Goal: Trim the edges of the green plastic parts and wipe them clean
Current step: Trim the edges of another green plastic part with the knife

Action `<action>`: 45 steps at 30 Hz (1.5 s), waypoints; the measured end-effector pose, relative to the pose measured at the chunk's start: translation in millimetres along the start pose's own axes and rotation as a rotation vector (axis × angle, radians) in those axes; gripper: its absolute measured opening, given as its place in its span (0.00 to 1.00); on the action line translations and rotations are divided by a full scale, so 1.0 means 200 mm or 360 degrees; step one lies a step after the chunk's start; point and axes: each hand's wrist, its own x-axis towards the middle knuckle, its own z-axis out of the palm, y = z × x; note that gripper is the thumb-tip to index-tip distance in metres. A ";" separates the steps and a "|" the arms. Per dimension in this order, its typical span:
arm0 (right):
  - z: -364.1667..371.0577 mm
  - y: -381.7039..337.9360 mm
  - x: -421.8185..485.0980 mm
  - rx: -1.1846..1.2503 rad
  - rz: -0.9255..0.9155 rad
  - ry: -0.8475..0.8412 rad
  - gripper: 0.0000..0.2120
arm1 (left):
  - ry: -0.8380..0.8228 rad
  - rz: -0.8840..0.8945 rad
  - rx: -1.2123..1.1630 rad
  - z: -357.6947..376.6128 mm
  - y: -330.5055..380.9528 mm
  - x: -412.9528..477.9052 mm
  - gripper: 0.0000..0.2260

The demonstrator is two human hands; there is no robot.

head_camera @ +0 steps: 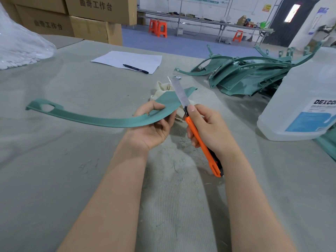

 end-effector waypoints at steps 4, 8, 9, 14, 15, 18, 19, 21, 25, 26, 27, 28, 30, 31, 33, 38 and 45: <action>-0.01 0.00 0.00 0.0051 -0.0012 0.0058 0.16 | -0.0031 0.0038 -0.0033 0.00 0.01 0.00 0.11; -0.03 0.02 0.02 0.0110 -0.0003 0.0276 0.17 | -0.0048 0.0048 -0.0076 0.00 0.02 -0.01 0.08; -0.04 0.02 0.02 0.0096 0.0010 0.0298 0.17 | -0.0050 0.0046 -0.0077 0.00 0.02 -0.01 0.07; -0.03 0.02 0.01 0.0054 0.0023 0.0249 0.17 | -0.0062 0.0023 -0.0125 -0.01 0.01 -0.01 0.07; -0.03 0.02 0.01 0.0041 0.0030 0.0221 0.16 | -0.0066 0.0021 -0.0142 -0.01 0.01 -0.01 0.07; -0.01 0.01 0.00 -0.0004 0.0039 0.0108 0.16 | -0.0056 0.0028 -0.0165 -0.01 0.01 -0.01 0.10; 0.00 0.00 0.00 -0.0029 0.0037 0.0071 0.16 | -0.0051 0.0034 -0.0162 -0.01 0.01 -0.01 0.11; 0.01 0.00 -0.01 -0.0055 0.0044 0.0010 0.16 | -0.0047 0.0049 -0.0150 -0.01 0.01 -0.01 0.12; 0.01 0.00 -0.01 -0.0055 0.0052 -0.0058 0.16 | -0.0023 0.0069 -0.0159 0.00 0.01 -0.01 0.07; 0.02 0.00 -0.01 -0.0054 0.0048 -0.0073 0.16 | -0.0016 0.0075 -0.0168 0.00 0.01 -0.01 0.06; 0.02 0.00 -0.01 -0.0050 0.0044 -0.0085 0.16 | -0.0010 0.0082 -0.0179 0.00 0.01 -0.01 0.05; 0.02 0.00 -0.01 -0.0045 0.0042 -0.0094 0.16 | -0.0009 0.0086 -0.0191 0.00 0.01 -0.01 0.05; 0.03 0.01 0.00 -0.0038 0.0044 -0.0107 0.16 | -0.0016 0.0085 -0.0219 0.00 0.01 -0.01 0.06; 0.03 0.01 0.00 -0.0038 0.0042 -0.0113 0.16 | -0.0020 0.0080 -0.0232 0.00 0.01 -0.01 0.07; 0.03 0.02 0.00 -0.0042 0.0032 -0.0127 0.16 | -0.0012 0.0073 -0.0251 0.00 0.01 -0.01 0.10; 0.05 0.03 0.00 -0.0084 0.0010 -0.0207 0.17 | 0.0042 0.0128 -0.0277 0.00 0.00 -0.01 0.10; 0.05 0.02 0.00 -0.0062 0.0012 -0.0220 0.16 | 0.0048 0.0159 -0.0303 0.00 0.01 -0.01 0.08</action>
